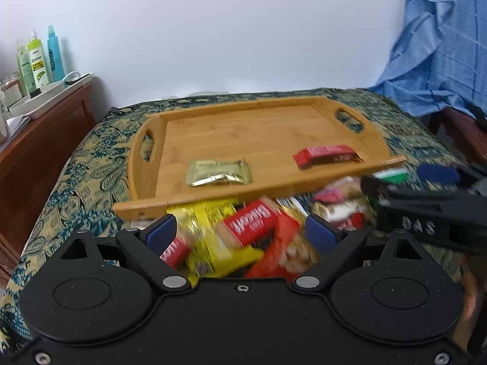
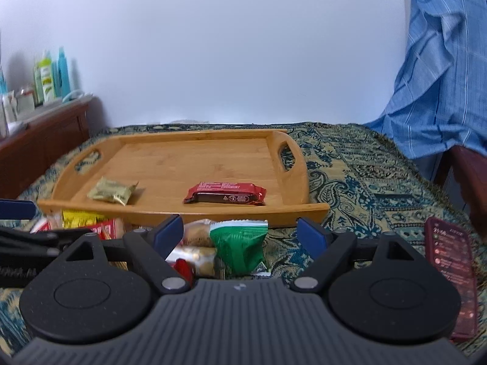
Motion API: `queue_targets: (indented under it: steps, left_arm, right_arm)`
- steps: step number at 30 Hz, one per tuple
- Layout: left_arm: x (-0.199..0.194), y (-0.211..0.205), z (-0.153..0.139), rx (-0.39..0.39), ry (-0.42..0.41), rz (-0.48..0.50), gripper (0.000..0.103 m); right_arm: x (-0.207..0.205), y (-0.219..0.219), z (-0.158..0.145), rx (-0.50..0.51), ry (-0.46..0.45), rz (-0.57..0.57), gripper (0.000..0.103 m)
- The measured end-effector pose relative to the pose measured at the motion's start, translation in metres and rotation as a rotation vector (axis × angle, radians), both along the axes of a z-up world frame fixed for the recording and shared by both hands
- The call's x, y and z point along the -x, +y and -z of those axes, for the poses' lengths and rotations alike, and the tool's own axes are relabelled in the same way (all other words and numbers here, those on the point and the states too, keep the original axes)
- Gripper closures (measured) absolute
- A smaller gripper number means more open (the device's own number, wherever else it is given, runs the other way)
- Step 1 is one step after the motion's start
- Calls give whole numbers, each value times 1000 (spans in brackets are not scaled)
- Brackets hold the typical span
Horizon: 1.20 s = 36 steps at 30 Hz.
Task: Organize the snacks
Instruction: 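Grasp the red nut bag with the left tool while the right tool grasps the green packet, then carry the red nut bag and green packet over the tray with both tools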
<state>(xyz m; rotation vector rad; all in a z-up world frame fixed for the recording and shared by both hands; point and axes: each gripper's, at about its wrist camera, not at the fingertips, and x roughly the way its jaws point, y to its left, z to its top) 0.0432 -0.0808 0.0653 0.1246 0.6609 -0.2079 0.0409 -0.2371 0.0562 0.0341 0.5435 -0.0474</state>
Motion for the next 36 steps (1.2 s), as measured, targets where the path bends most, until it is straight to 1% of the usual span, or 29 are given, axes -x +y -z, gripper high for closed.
queue_targets:
  steps: [3,6,8,10,11,13,14,15,16,17,18,20,25,31,36]
  left_arm:
    - [13,-2,5,-8,-9,38,12]
    - [21,-5,10,-23,-16,68,13]
    - [24,-9,13,-38,-22,86,17]
    - [26,-13,16,-46,-22,101,23]
    - [26,-14,17,-47,-20,106,26]
    - [26,-16,20,-40,-10,115,30]
    - [25,-16,21,-35,-3,118,35]
    - [24,-16,23,-28,9,118,39]
    - [24,-16,25,-19,25,119,50]
    - [23,-16,27,-8,42,123,54]
    - [23,-16,28,-2,48,115,56]
    - [25,-16,28,-5,34,105,58]
    - [27,-10,17,26,10,79,59]
    - [22,-4,0,52,-32,36,59]
    - [11,-3,-10,57,-47,10,59]
  right_arm:
    - [2,0,0,9,3,4,13]
    - [-3,-6,3,-10,33,34,13]
    - [-6,-10,5,-33,50,45,13]
    - [-6,-11,6,-47,59,40,23]
    - [-7,-11,6,-50,66,37,26]
    - [-8,-10,9,-55,82,32,42]
    - [-8,-10,10,-61,86,26,47]
    - [-8,-10,10,-65,90,23,57]
    - [-8,-9,11,-75,92,19,65]
    - [-8,-10,11,-86,94,19,65]
    - [-7,-10,11,-94,90,22,67]
    - [-5,-12,9,-110,78,26,69]
    - [3,-18,1,-150,6,30,71]
    - [6,-22,-5,-186,-48,23,71]
    - [8,-24,-12,-190,-116,15,71]
